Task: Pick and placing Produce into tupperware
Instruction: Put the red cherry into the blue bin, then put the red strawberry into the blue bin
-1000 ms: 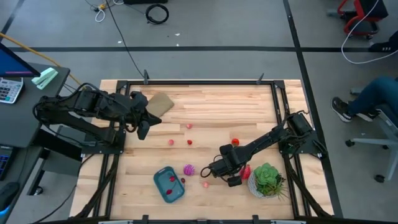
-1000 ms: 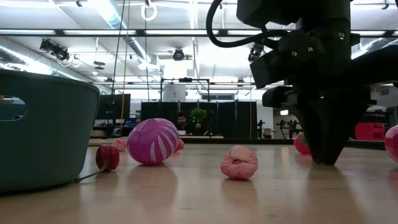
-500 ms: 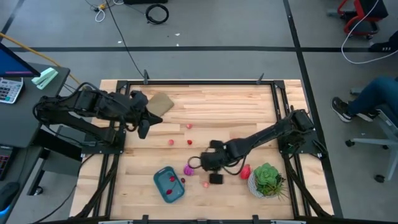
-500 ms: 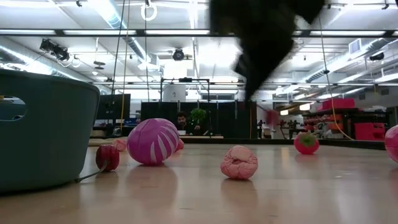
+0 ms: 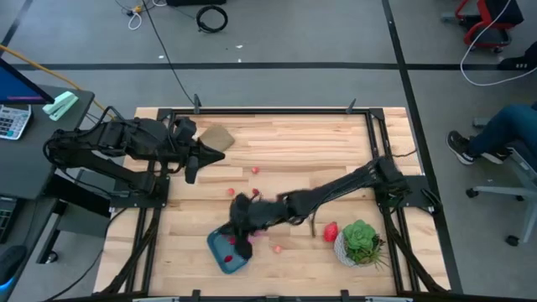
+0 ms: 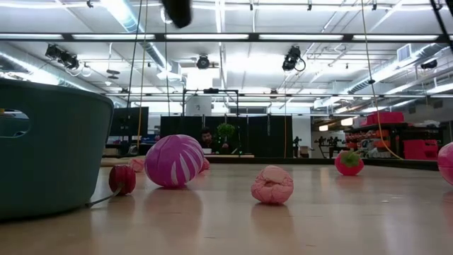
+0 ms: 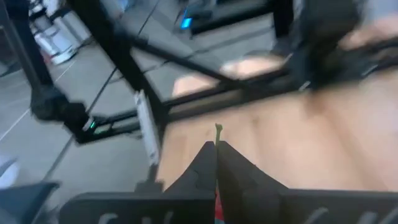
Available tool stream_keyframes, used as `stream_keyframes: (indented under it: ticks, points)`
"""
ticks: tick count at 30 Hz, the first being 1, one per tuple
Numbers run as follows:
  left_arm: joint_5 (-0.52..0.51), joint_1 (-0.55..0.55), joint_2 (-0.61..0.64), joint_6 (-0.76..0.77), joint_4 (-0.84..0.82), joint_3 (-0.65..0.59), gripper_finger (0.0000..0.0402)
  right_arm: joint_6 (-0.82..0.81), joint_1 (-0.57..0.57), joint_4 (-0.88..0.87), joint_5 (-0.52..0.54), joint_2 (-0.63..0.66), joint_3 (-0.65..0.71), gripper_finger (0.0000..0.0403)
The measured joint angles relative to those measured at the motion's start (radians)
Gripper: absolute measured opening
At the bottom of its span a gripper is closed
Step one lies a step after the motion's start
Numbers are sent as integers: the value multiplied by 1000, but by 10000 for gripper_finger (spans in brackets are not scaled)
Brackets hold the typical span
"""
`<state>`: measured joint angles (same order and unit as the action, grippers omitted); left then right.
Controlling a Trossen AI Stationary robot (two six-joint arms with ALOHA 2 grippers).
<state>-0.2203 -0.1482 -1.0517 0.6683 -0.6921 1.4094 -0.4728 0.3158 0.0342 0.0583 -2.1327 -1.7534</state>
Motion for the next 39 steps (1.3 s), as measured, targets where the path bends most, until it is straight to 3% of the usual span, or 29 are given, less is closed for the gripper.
stream_keyframes:
  ticks: [2,8,14,17,27,31,35,39]
  points:
    - [0,0,-2,0,4,0,17,2,24,-20,-10,-80,-77,3]
    - [4,-2,-2,-1,-19,0,24,4,51,-317,38,-233,-297,3]
    - [8,-3,-1,-3,-51,0,14,-5,42,-361,26,-293,-316,7]
    - [8,-3,-1,-5,-59,0,12,-5,29,-355,-49,-308,-318,19]
    - [8,-3,-1,-12,-69,0,24,-24,-12,-361,-116,-303,-317,93]
    - [8,-3,-1,-12,-69,0,18,-95,-36,-385,-212,-294,-317,107]
    - [8,-3,-1,-11,-84,0,12,-134,-53,-535,-285,-230,-317,105]
    - [8,-3,-2,-6,-124,0,16,-43,-65,-762,-246,-134,-319,93]
